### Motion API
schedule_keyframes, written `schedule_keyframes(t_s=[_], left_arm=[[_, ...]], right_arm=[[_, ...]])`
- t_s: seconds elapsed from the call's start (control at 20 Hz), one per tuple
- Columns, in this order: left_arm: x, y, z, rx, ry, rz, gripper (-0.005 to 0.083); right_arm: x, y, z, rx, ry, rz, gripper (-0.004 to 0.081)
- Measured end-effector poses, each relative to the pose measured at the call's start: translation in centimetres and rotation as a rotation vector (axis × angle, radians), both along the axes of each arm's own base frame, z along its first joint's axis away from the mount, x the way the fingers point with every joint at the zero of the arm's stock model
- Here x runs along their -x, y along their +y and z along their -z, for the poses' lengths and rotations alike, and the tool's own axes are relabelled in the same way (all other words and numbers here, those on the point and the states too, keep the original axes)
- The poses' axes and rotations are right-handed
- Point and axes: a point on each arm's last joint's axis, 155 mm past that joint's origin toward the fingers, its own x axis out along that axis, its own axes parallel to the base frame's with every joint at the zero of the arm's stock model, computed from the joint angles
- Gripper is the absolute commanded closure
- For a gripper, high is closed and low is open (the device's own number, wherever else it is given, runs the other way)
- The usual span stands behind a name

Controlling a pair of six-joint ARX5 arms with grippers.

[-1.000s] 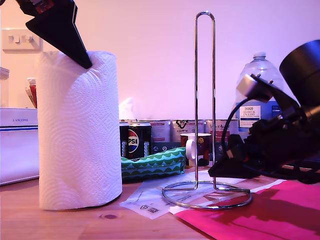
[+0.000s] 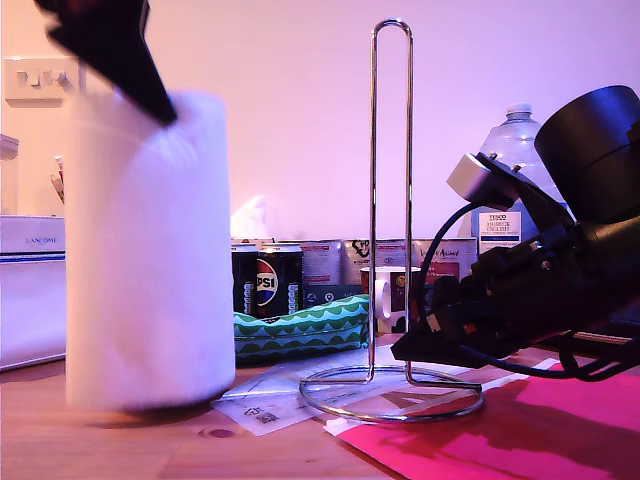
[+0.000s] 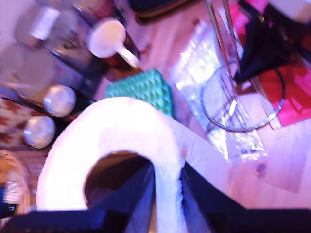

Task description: Insert the paper towel roll into the metallic stand.

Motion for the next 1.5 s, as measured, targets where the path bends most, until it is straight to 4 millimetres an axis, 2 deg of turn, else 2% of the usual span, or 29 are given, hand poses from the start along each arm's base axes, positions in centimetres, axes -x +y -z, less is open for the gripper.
schedule_keyframes(t_s=[0.25, 0.5, 0.6, 0.9, 1.15, 1.35, 1.5], left_arm=[[0.9, 0.5, -1.1, -0.013, 0.021, -0.001, 0.0794], [0.4, 0.2, -5.9, 0.058, -0.065, -0.013, 0.0794], [0.3, 0.2, -6.9, 0.072, -0.083, -0.016, 0.0794], [0.6, 0.4, -7.4, 0.078, -0.081, -0.021, 0.0794], [1.3, 0.3, -8.2, 0.141, -0.055, -0.036, 0.0794], [3.7, 0.3, -10.4, 0.301, 0.005, 0.023, 0.0794], [3.6, 1.3, -11.2, 0.379, 0.035, 0.033, 0.0794]], right_arm=[[0.2, 0.2, -0.3, 0.008, -0.003, 0.004, 0.0783], [0.4, -0.2, -0.9, 0.045, -0.005, 0.029, 0.0783], [0.4, -0.4, -0.8, 0.062, -0.01, 0.034, 0.0783], [1.0, -0.9, -2.7, 0.112, -0.048, 0.055, 0.0783], [1.4, -2.7, -1.8, 0.207, -0.017, 0.099, 0.0783], [1.5, -3.5, -4.1, 0.224, -0.076, 0.114, 0.0783], [2.0, -4.8, -5.2, 0.272, -0.083, 0.146, 0.0783]])
